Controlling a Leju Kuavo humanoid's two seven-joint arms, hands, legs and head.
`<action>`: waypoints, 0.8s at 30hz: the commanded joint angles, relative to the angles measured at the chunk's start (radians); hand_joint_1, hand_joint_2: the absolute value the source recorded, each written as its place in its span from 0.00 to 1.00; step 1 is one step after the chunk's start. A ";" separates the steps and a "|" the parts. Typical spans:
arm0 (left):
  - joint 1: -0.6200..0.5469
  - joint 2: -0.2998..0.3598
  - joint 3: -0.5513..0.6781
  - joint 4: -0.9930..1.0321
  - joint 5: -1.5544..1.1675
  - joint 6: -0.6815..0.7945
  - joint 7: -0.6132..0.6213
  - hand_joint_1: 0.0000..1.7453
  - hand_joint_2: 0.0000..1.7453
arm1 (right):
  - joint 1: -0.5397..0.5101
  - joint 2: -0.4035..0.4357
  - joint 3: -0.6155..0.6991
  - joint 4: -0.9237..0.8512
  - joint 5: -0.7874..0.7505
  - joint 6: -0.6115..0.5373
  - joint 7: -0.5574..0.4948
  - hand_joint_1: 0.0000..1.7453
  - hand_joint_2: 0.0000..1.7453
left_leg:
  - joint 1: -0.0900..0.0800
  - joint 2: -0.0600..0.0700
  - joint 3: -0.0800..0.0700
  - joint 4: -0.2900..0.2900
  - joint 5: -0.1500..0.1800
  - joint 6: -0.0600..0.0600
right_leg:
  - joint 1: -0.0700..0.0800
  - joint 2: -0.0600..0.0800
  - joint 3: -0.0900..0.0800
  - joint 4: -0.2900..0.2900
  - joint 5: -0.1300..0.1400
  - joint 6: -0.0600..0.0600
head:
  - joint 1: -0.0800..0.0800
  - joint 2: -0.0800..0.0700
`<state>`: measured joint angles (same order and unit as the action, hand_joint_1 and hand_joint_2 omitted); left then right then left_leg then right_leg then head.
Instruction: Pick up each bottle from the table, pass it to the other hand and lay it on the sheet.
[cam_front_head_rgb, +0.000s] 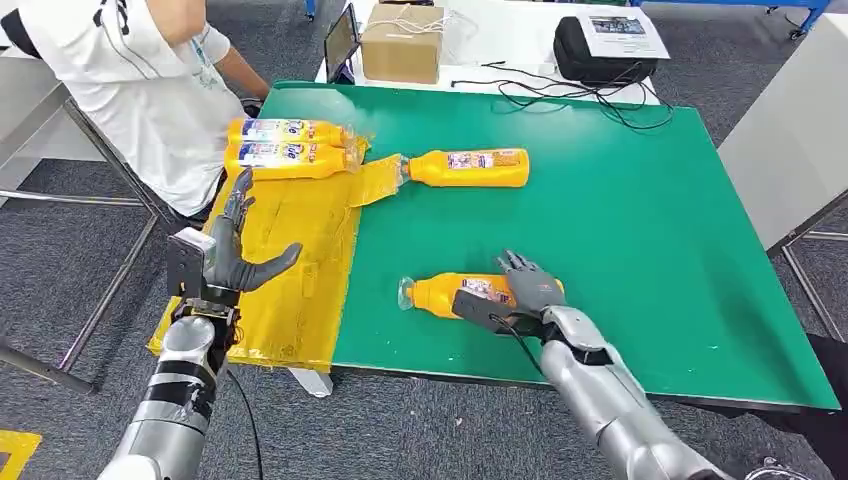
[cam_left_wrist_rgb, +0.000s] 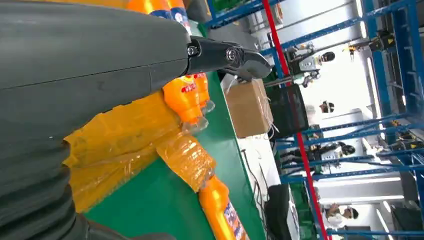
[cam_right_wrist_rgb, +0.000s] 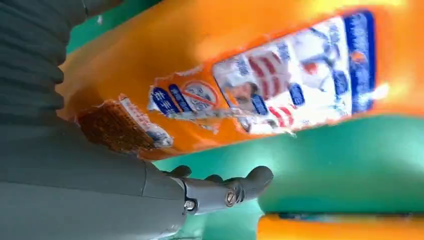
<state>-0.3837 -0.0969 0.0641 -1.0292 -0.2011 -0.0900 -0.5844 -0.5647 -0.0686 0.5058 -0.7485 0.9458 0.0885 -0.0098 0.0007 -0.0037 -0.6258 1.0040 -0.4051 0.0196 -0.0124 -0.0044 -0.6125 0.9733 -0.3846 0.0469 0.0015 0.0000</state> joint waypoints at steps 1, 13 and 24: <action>-0.083 0.006 -0.020 0.129 0.008 -0.021 -0.011 0.00 1.00 | -0.189 -0.060 0.127 0.276 -0.110 0.168 -0.125 1.00 1.00 | 0.000 -0.002 0.003 0.001 -0.001 -0.001 | 0.001 -0.002 0.004 0.000 -0.002 -0.002 | 0.000 0.000; -0.224 0.029 -0.105 0.426 -0.059 -0.005 0.170 0.00 1.00 | -0.231 -0.071 0.149 0.311 -0.242 0.256 -0.142 1.00 1.00 | 0.000 -0.001 0.004 0.000 -0.001 0.000 | 0.000 -0.001 0.005 0.000 0.001 -0.003 | 0.000 0.000; -0.238 0.015 -0.107 0.410 0.005 0.081 0.176 0.00 1.00 | -0.121 0.021 0.057 0.261 -0.489 0.031 -0.164 1.00 1.00 | 0.001 -0.001 0.003 0.000 0.000 0.000 | 0.001 -0.002 0.004 -0.001 0.001 -0.003 | 0.000 0.000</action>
<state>-0.5698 -0.0858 -0.0172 -0.6836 -0.2212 -0.0607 -0.4154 -0.7755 -0.1354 0.6256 -0.5150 0.5766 0.3495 -0.1648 0.0001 -0.0038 -0.6256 1.0043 -0.4042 0.0207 -0.0126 -0.0054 -0.6124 0.9734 -0.3824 0.0453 0.0015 0.0000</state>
